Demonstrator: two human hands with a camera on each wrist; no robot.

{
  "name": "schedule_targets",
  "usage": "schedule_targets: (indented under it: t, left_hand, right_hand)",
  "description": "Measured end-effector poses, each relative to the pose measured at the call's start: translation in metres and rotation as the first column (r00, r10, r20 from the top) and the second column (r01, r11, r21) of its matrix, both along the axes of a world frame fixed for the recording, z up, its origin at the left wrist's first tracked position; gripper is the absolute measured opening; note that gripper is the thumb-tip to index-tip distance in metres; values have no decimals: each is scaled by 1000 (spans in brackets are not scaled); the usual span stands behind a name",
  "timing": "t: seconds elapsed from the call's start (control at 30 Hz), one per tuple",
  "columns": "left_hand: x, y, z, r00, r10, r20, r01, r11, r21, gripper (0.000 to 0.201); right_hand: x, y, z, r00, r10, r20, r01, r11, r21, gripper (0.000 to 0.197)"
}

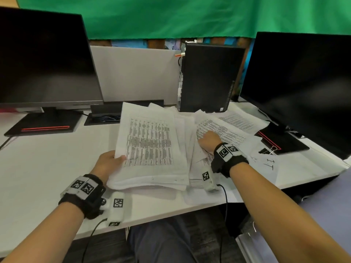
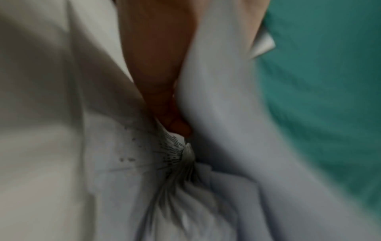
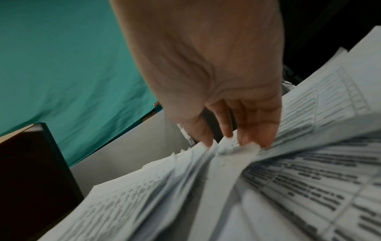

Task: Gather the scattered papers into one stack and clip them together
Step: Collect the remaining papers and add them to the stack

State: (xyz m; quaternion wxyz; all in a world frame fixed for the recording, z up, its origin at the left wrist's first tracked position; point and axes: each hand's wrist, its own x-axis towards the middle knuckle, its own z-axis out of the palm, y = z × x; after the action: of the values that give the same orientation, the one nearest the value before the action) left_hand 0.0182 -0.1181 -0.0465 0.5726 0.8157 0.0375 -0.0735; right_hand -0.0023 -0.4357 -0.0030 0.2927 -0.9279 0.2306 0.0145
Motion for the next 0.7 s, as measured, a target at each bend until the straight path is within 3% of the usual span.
schedule_targets:
  t: [0.03, 0.13, 0.23, 0.3, 0.43, 0.53, 0.63, 0.7]
  left_hand:
    - [0, 5, -4, 999, 32, 4, -32, 999, -40, 16]
    - [3, 15, -15, 999, 30, -38, -35, 992, -118, 19]
    - [3, 17, -24, 997, 19, -75, -38, 967, -250, 12]
    - [3, 20, -29, 994, 49, -101, -86, 912, -401, 17]
    - [5, 23, -30, 992, 72, -105, -106, 923, -370, 7]
    - [-1, 19, -25, 992, 101, -78, -123, 919, -375, 9]
    - [-5, 16, -24, 995, 76, -61, -95, 899, -428, 21]
    - [-6, 15, -23, 994, 85, -72, -108, 891, -441, 25]
  right_hand:
    - [-1, -1, -1, 999, 13, -29, -12, 1000, 15, 20]
    - [-7, 1, -3, 992, 62, -108, -62, 998, 4, 37]
    - [-14, 8, 4, 999, 38, 35, -36, 998, -58, 46]
    - [-12, 9, 5, 995, 30, 93, -20, 994, -104, 43]
    - [-4, 13, 6, 984, 100, -145, -130, 968, -216, 39]
    - [4, 13, 5, 971, 97, -221, -148, 962, -230, 35]
    - [8, 15, 12, 990, 72, -124, -107, 946, -306, 22]
    - [9, 12, 26, 996, 35, 82, -6, 945, -326, 18]
